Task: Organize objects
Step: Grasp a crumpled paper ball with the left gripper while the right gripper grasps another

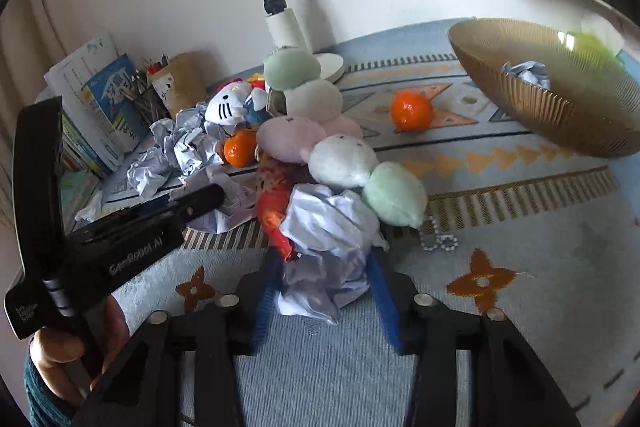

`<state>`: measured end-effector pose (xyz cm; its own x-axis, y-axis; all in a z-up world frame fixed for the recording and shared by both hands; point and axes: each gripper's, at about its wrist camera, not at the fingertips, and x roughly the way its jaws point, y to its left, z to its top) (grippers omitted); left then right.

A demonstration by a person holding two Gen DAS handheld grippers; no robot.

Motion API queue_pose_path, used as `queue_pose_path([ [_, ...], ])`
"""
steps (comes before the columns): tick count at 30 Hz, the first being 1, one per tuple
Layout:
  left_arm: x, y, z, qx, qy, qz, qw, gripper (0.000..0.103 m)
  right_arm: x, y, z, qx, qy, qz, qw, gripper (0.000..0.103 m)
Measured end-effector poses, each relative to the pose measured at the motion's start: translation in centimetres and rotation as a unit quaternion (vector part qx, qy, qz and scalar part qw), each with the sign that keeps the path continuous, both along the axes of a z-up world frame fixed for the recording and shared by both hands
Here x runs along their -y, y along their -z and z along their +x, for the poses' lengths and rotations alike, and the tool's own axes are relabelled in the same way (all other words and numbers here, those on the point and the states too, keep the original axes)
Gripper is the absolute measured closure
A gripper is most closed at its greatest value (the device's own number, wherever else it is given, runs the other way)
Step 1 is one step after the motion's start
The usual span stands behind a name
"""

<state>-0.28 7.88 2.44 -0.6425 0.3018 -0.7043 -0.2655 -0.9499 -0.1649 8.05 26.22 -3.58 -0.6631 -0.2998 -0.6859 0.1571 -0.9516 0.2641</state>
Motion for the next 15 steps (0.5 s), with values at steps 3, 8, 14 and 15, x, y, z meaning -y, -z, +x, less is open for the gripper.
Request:
queue_pose_path([
  [3,0.5,-0.7,0.9,-0.010,0.004,0.016,0.9998,0.094,-0.4,-0.7,0.9,-0.015,-0.004,-0.001,1.000,0.066],
  [8,1.2,-3.0,4.3,-0.020,0.031,0.055,0.9978,0.094,-1.2,-3.0,3.2,-0.037,-0.028,-0.023,0.999,0.066],
  [14,0.2,-0.5,6.9,0.020,0.068,0.024,0.9972,0.087,-2.0,-2.2,4.4,-0.011,-0.030,0.003,0.999,0.065],
  [15,0.1,-0.2,6.8,0.020,0.064,0.015,0.9976,0.080,-2.1,-1.8,4.4,-0.004,-0.029,0.003,1.000,0.065],
])
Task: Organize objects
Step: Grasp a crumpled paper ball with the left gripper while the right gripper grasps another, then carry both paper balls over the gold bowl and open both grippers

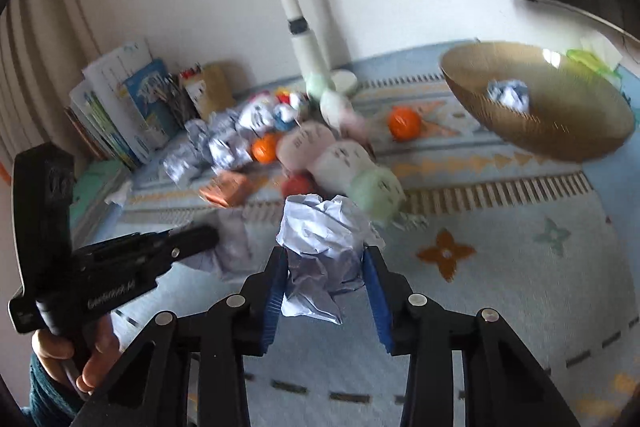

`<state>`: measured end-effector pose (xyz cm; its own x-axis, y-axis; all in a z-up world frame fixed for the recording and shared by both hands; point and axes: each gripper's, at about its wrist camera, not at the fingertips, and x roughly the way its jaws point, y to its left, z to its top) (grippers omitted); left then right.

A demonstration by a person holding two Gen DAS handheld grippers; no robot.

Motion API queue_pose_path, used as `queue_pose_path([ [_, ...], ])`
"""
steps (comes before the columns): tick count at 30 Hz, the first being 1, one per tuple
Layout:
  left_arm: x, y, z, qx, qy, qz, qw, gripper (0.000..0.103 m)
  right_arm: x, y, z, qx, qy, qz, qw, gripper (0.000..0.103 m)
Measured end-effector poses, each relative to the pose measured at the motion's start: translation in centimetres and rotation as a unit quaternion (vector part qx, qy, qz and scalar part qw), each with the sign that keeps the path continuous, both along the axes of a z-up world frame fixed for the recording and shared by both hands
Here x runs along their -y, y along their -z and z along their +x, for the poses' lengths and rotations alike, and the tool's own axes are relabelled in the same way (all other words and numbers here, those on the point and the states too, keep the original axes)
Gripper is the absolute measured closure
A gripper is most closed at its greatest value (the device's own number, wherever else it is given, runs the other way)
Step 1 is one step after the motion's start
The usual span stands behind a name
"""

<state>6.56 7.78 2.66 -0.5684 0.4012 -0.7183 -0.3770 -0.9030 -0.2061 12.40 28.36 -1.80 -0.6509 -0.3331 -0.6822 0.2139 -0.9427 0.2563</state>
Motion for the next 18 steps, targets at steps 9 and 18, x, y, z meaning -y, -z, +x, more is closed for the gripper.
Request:
queue_pose_path([
  [9,-0.8,0.2,0.2,-0.010,0.011,-0.016,0.9998,0.013,-1.0,1.4,-0.3,0.026,0.003,-0.024,0.999,0.043],
  [18,-2.3,1.1,-0.4,-0.001,-0.008,-0.055,0.9985,0.048,-1.7,2.5,-0.3,0.041,0.024,-0.073,0.996,0.039],
])
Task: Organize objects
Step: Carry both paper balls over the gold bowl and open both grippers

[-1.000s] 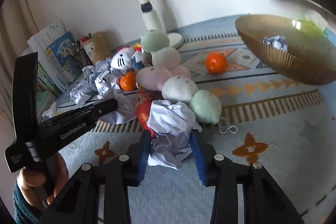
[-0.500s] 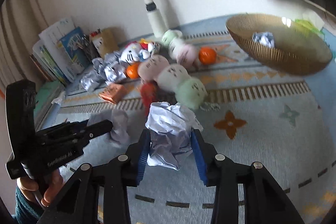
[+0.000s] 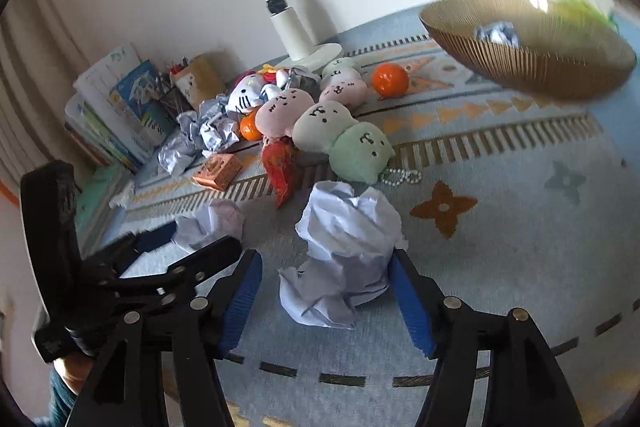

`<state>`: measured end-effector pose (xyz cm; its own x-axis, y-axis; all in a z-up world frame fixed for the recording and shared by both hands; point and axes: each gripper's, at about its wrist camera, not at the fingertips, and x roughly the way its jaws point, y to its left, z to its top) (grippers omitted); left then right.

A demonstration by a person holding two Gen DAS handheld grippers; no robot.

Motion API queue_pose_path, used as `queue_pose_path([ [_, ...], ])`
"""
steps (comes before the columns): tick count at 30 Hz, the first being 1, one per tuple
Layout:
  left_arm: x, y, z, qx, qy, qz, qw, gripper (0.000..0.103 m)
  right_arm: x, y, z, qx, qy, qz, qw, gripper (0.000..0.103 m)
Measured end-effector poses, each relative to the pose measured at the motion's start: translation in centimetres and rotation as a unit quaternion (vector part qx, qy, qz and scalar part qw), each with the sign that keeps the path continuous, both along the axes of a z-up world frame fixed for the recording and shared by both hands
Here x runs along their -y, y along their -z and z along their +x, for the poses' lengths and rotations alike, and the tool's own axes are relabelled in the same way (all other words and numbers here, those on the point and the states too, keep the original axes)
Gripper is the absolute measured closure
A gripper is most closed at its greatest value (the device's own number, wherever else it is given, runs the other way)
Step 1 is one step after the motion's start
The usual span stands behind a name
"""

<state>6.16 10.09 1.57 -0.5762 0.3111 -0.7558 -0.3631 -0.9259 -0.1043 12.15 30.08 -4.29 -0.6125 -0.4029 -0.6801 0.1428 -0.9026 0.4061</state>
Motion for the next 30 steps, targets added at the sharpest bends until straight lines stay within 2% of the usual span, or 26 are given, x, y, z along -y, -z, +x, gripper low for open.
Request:
queue_pose_path([
  [1,0.1,0.0,0.0,-0.002,-0.001,0.004,1.0000,0.050,-0.2,0.1,0.0,-0.001,0.005,0.000,1.000,0.047],
  [2,0.2,-0.2,0.2,-0.006,-0.001,0.007,1.0000,0.052,-0.1,0.1,0.0,-0.002,0.004,0.006,1.000,0.064],
  [5,0.3,-1.0,0.7,-0.020,-0.002,0.019,0.9996,0.053,0.0,-0.6,0.6,-0.024,0.000,0.024,0.999,0.066],
  [8,-1.0,-4.0,1.7,-0.055,0.018,0.043,0.9974,0.053,-0.9,-2.8,1.6,-0.068,0.008,0.026,0.997,0.066],
  [12,-4.6,-9.2,0.7,-0.108,0.054,0.075,0.9899,0.053,-5.1,-8.2,1.8,-0.142,0.075,0.058,0.985,0.066],
  [14,-7.6,-11.8,-1.4,-0.115,0.083,0.115,0.9832,0.053,-7.5,-10.7,1.0,-0.161,0.114,0.069,0.978,0.066],
  [17,-11.9,-13.4,-4.4,-0.119,0.108,0.132,0.9782,0.053,-11.0,-13.2,-1.2,-0.172,0.161,0.081,0.968,0.066],
  [20,-16.1,-13.1,-7.5,-0.098,0.139,0.143,0.9750,0.052,-13.3,-13.4,-3.8,-0.166,0.205,0.111,0.958,0.065],
  [24,-20.3,-11.0,-10.6,-0.081,0.158,0.135,0.9749,0.045,-17.0,-11.7,-7.2,-0.135,0.232,0.114,0.957,0.063],
  [25,-21.0,-10.3,-11.1,-0.074,0.164,0.137,0.9741,0.038,-17.5,-11.4,-8.0,-0.123,0.230,0.118,0.958,0.058],
  [26,-21.8,-9.5,-11.9,-0.062,0.165,0.133,0.9753,0.025,-18.4,-10.8,-9.1,-0.100,0.222,0.115,0.963,0.049],
  [28,-22.2,-8.8,-12.1,-0.055,0.154,0.130,0.9780,0.023,-19.8,-9.9,-9.9,-0.082,0.217,0.095,0.968,0.035],
  [30,-21.7,-8.9,-11.7,-0.050,0.146,0.136,0.9786,0.023,-20.7,-9.6,-9.6,-0.080,0.228,0.091,0.966,0.035],
])
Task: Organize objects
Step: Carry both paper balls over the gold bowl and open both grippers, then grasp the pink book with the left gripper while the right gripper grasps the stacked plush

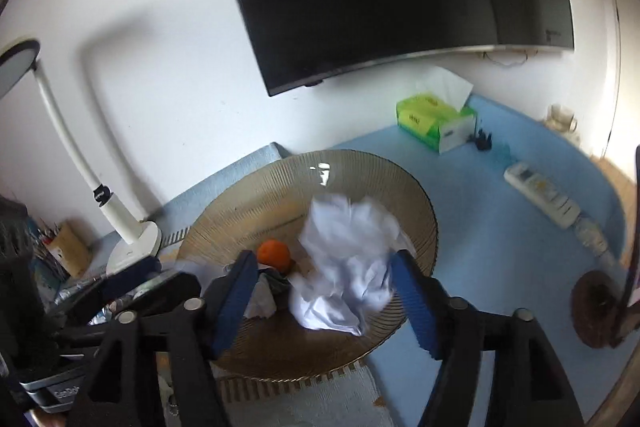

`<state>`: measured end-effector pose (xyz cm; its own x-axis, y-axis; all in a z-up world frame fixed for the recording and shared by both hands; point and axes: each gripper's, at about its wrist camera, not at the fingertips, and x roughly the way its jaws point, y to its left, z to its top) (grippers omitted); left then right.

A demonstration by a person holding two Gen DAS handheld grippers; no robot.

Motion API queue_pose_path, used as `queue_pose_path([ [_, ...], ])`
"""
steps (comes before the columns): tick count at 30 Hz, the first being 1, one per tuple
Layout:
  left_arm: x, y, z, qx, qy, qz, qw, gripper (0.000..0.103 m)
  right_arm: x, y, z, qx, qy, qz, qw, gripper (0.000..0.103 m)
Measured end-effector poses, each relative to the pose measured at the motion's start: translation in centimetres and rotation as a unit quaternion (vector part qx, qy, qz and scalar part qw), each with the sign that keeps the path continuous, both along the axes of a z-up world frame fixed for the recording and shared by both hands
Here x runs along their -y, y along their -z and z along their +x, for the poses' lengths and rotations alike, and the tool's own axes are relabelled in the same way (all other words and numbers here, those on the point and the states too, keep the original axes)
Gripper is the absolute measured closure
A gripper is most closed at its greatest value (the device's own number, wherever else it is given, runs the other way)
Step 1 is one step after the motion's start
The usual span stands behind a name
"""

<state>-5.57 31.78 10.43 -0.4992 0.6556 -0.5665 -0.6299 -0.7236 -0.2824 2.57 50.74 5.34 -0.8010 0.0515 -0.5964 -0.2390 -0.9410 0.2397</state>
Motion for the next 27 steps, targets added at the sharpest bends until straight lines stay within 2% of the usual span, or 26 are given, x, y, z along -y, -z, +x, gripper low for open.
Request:
queue_pose_path([
  [3,2.7,-2.0,1.4,-0.019,-0.014,0.023,0.9995,0.023,-0.4,-1.1,1.7,-0.023,0.004,-0.004,1.000,0.035],
  [7,8.3,-5.3,4.5,-0.055,-0.047,0.052,0.9960,0.022,2.2,-4.9,4.9,-0.071,-0.020,0.007,0.997,0.035],
  [9,11.9,-6.6,6.7,-0.071,-0.079,0.049,0.9931,0.016,4.7,-6.7,7.0,-0.098,-0.043,0.022,0.994,0.035],
  [10,13.6,-6.8,7.8,-0.080,-0.094,0.051,0.9910,0.010,6.2,-7.3,8.1,-0.108,-0.056,0.031,0.992,0.035],
  [11,15.6,-6.8,8.8,-0.088,-0.115,0.050,0.9882,0.002,7.7,-7.7,9.2,-0.119,-0.074,0.035,0.989,0.035],
  [12,17.7,-6.6,10.0,-0.099,-0.146,0.044,0.9833,0.001,8.8,-7.7,9.8,-0.125,-0.088,0.034,0.988,0.035],
  [15,22.6,-4.5,12.6,-0.137,-0.229,0.007,0.9637,0.001,12.7,-5.9,11.3,-0.126,-0.133,0.016,0.983,0.035],
  [17,25.4,-1.4,13.0,-0.120,-0.266,-0.023,0.9561,0.001,15.3,-3.1,11.3,-0.109,-0.152,0.014,0.982,0.035],
  [19,27.4,1.0,12.7,-0.091,-0.275,-0.031,0.9568,0.001,17.3,-0.3,10.4,-0.079,-0.164,0.016,0.983,0.035],
  [21,28.5,3.7,12.0,-0.069,-0.292,-0.034,0.9532,0.001,19.4,2.6,9.3,-0.055,-0.186,0.017,0.981,0.035],
  [23,29.2,5.4,11.3,-0.054,-0.302,-0.032,0.9514,0.001,21.1,4.6,8.4,-0.038,-0.195,0.046,0.979,0.035],
  [25,29.6,6.1,11.0,-0.038,-0.307,-0.038,0.9501,0.001,22.3,6.3,7.7,-0.025,-0.202,0.063,0.977,0.035],
  [27,30.1,6.3,11.1,-0.034,-0.299,-0.027,0.9532,0.001,22.6,7.1,6.9,-0.005,-0.203,0.074,0.976,0.035],
])
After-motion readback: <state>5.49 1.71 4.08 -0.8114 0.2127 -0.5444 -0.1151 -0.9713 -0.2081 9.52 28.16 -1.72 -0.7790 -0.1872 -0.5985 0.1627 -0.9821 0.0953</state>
